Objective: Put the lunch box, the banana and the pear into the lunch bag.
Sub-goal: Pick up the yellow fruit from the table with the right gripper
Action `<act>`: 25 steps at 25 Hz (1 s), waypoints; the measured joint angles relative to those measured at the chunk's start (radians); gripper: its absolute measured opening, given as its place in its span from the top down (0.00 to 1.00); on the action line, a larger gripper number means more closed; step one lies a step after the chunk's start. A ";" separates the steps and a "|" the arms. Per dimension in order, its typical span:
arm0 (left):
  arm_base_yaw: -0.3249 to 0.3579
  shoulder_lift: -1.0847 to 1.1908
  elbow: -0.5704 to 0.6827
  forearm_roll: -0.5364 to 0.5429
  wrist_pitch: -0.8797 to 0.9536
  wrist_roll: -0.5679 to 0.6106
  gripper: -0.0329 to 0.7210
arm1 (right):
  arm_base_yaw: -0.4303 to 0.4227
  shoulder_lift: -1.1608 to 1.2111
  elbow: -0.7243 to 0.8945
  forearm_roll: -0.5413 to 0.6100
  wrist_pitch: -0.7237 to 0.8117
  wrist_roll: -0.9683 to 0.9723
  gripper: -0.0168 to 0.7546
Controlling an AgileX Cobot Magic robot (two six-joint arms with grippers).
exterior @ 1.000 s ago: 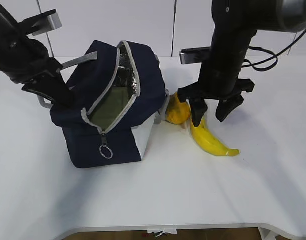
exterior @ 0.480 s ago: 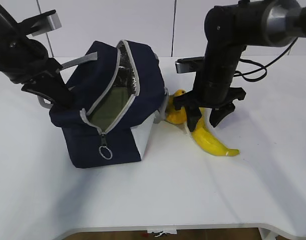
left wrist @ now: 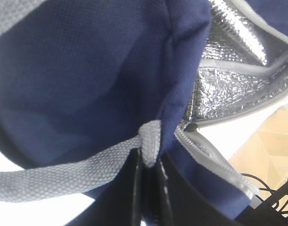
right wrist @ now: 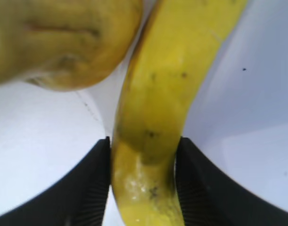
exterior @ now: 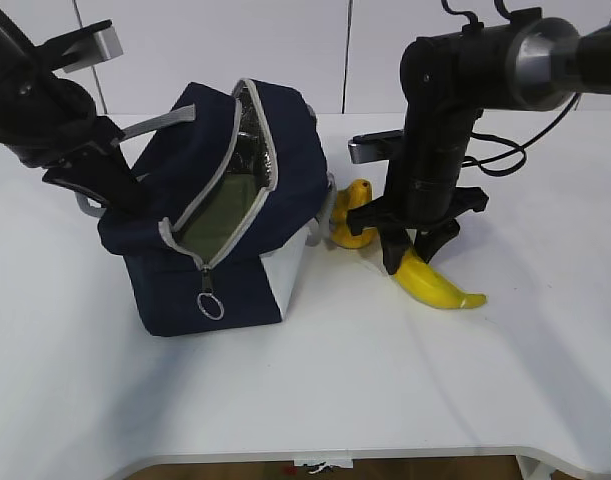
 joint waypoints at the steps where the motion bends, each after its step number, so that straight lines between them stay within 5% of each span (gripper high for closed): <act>1: 0.000 0.000 0.000 0.000 0.000 0.000 0.95 | 0.000 0.000 0.000 -0.006 0.002 0.000 0.60; 12: 0.000 0.000 0.000 0.000 0.000 0.000 0.95 | 0.000 0.000 -0.127 -0.192 0.085 -0.006 0.64; 18: 0.000 0.000 0.000 0.000 0.000 0.000 0.95 | 0.000 -0.097 -0.206 -0.193 0.092 -0.039 0.64; 22: 0.000 0.000 0.000 -0.030 -0.006 0.000 0.95 | 0.000 -0.174 -0.240 -0.095 0.101 -0.057 0.64; 25: 0.000 0.000 0.000 -0.085 -0.025 0.000 0.95 | 0.000 -0.207 -0.269 0.105 0.110 -0.132 0.64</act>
